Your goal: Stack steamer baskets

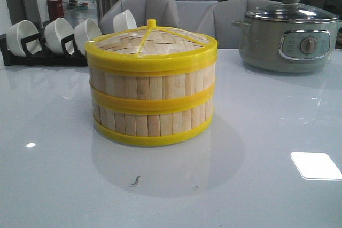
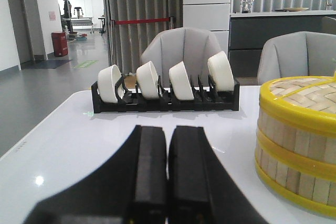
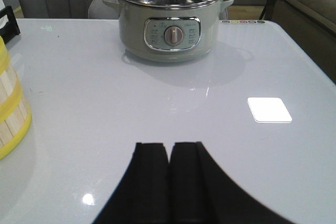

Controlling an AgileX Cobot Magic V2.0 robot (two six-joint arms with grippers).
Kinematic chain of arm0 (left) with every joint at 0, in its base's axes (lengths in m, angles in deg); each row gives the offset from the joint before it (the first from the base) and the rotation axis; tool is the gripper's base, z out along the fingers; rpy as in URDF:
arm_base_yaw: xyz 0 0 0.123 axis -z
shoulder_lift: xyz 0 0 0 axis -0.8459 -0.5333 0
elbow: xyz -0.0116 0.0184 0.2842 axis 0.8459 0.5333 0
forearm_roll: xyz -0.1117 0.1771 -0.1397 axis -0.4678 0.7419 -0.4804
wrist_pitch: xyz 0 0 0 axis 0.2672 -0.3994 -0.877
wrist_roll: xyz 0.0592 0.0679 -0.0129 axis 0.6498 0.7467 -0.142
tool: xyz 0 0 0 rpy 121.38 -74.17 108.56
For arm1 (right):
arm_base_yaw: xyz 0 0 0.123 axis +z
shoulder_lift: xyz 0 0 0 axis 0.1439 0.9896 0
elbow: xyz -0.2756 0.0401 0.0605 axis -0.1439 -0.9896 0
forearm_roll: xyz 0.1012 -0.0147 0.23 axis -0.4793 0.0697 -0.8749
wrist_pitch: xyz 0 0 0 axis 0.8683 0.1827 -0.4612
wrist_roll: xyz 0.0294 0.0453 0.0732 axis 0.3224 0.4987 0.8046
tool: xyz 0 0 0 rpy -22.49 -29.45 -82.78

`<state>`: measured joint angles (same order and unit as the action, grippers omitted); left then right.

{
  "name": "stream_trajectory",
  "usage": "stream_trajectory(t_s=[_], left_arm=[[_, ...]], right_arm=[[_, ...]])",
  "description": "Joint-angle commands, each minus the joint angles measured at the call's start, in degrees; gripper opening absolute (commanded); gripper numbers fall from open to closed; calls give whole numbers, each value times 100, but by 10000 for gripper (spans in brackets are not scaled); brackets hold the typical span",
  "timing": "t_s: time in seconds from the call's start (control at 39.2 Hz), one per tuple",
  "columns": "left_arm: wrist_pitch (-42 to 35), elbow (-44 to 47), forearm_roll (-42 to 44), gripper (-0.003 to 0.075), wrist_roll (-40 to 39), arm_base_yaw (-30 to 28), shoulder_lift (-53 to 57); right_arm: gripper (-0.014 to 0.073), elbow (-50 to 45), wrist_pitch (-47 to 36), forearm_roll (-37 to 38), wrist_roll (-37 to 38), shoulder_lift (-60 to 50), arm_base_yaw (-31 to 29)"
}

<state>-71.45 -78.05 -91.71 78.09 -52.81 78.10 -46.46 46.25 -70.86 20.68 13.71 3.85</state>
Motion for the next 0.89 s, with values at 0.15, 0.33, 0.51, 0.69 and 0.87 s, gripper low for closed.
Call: stream_trajectory(t_s=[0.15, 0.33, 0.51, 0.69, 0.87], left_arm=[[-462, 7, -9, 87, -16, -5, 84], [-462, 7, -9, 87, -16, -5, 84], [-462, 7, -9, 87, -16, -5, 84], [-462, 7, -9, 87, -16, -5, 84], [-462, 7, -9, 87, -16, -5, 84]], right_arm=[[56, 164, -523, 45, -43, 42, -34], [56, 164, -523, 45, -43, 42, -34], [56, 164, -523, 45, -43, 42, -34], [56, 164, -609, 45, -43, 43, -34], [56, 164, -450, -29, -38, 37, -24]])
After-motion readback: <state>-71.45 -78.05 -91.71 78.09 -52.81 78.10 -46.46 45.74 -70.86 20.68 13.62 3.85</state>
